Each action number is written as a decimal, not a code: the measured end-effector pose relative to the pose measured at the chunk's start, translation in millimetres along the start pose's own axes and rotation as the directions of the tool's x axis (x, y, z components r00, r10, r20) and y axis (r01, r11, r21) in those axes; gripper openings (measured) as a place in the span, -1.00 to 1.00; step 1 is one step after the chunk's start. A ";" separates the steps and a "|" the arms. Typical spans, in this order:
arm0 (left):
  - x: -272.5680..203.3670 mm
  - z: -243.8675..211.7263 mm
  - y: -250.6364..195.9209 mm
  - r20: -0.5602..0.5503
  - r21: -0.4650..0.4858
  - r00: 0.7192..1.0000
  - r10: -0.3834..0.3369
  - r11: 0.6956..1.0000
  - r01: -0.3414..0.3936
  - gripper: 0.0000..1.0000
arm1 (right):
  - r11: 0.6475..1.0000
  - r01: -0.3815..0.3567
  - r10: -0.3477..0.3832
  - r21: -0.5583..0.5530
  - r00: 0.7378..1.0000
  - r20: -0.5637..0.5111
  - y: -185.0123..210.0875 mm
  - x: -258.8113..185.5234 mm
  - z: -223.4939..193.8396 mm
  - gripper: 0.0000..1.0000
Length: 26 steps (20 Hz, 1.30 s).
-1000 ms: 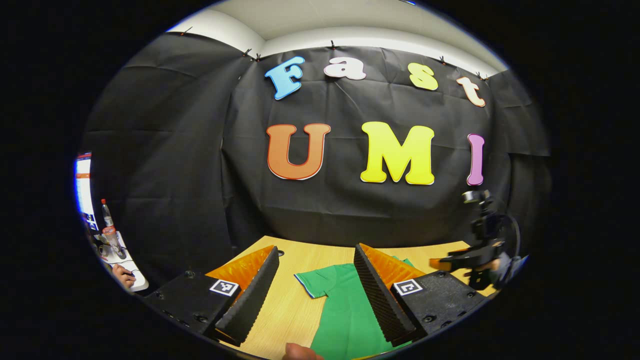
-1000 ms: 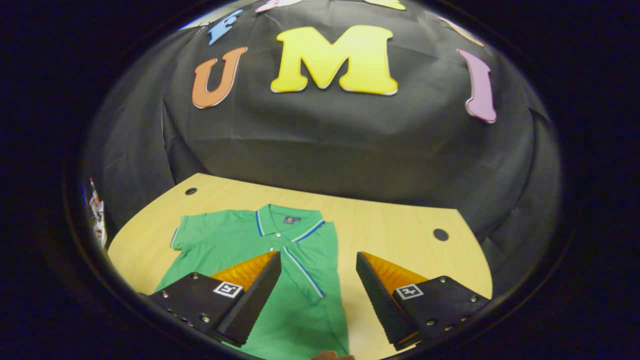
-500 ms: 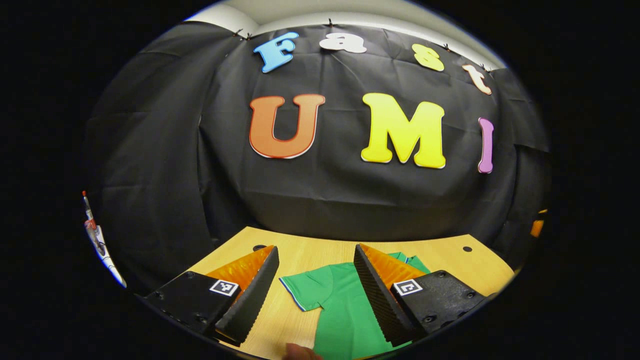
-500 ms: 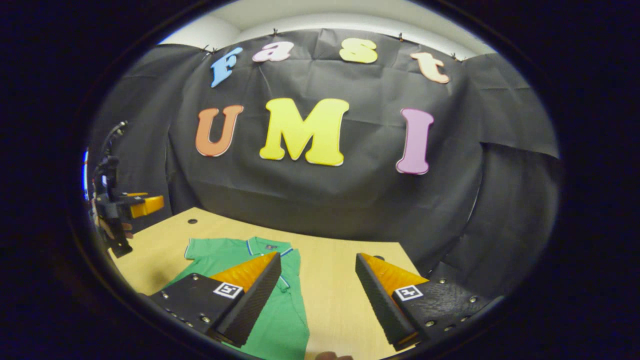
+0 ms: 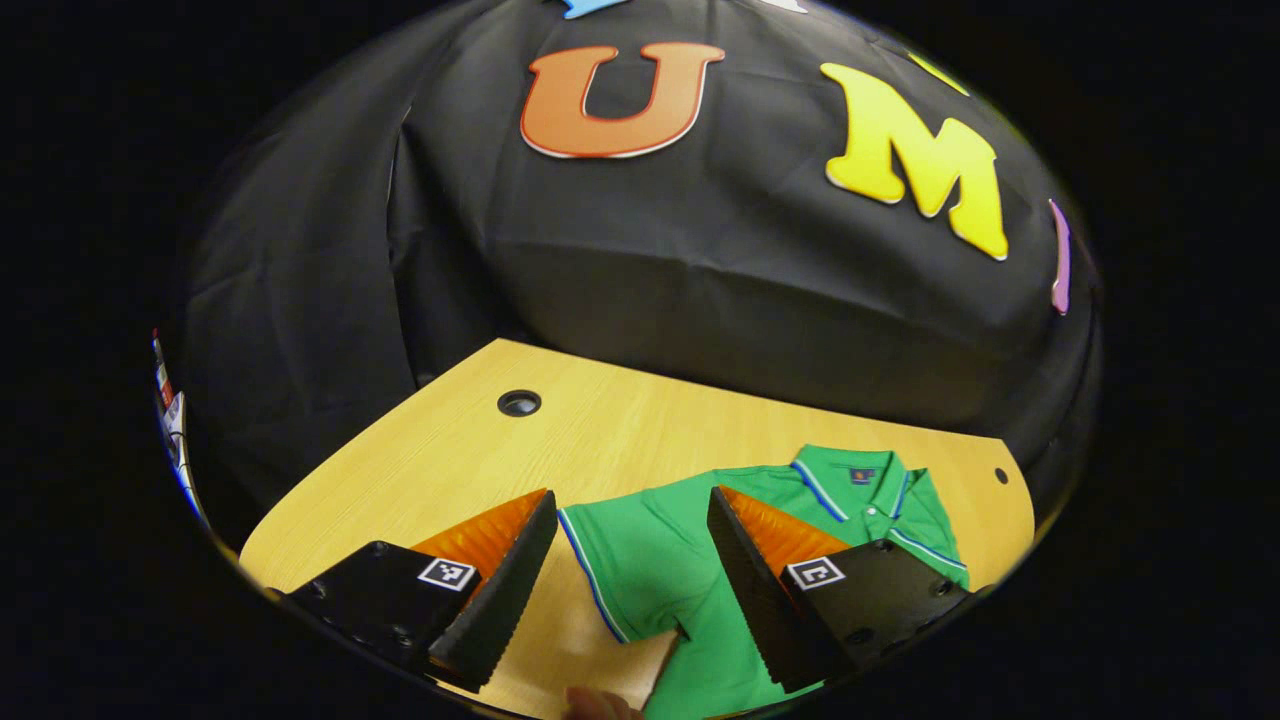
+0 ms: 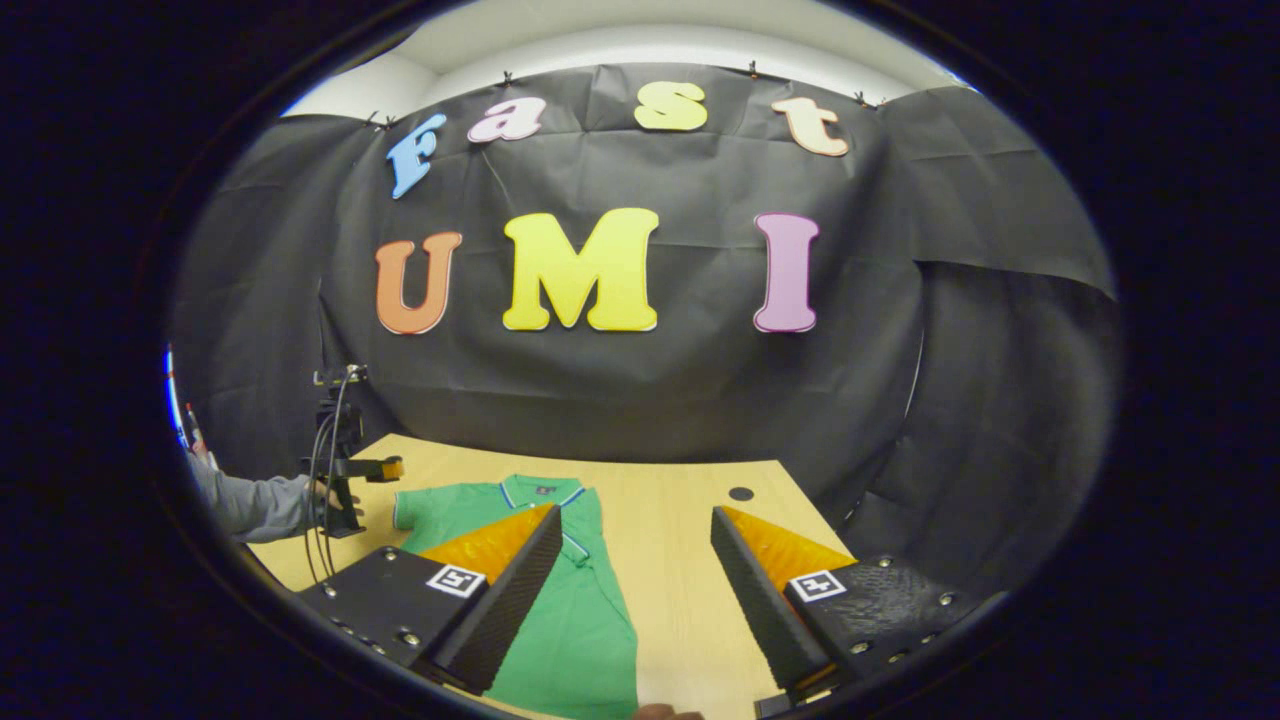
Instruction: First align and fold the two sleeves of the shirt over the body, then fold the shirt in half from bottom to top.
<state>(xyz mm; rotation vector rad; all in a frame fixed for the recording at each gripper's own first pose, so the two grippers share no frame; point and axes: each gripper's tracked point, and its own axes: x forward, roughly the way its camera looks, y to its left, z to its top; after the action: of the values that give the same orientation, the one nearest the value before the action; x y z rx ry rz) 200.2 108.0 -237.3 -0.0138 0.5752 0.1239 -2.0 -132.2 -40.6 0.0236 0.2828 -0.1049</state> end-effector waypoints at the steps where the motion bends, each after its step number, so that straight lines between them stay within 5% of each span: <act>1: 13.7 -4.9 5.1 -0.026 0.000 0.999 0.021 1.000 -0.021 0.94 | 1.000 0.007 -0.007 0.008 1.000 -0.004 -2.7 -2.9 0.2 0.89; 13: 87.8 -55.7 20.8 -0.259 0.126 0.958 0.121 0.988 -0.091 0.93 | 0.995 0.093 -0.092 0.026 0.995 -0.033 -32.0 -18.2 1.2 0.89; 20: 86.3 -54.3 19.5 -0.276 0.089 0.958 0.080 0.994 -0.058 0.86 | 0.989 0.100 -0.094 0.111 0.994 -0.054 -41.9 -11.5 1.2 0.89; 24: 90.6 -63.0 -1.3 -0.287 0.183 0.953 0.093 0.982 -0.041 -0.92 | 0.984 0.116 -0.107 0.136 0.991 -0.075 -48.6 -11.2 -7.2 0.89; 26: 90.4 -60.8 -2.5 -0.277 0.171 0.957 0.084 0.985 -0.037 -0.93 | 0.983 0.123 -0.116 0.138 0.991 -0.059 -48.8 -16.2 -0.9 0.94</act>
<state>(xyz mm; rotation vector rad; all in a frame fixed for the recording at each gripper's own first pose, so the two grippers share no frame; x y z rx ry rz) 242.8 112.9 -337.6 0.1486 0.8718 0.1345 -23.0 -179.0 -37.4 0.1505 0.3272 -0.2445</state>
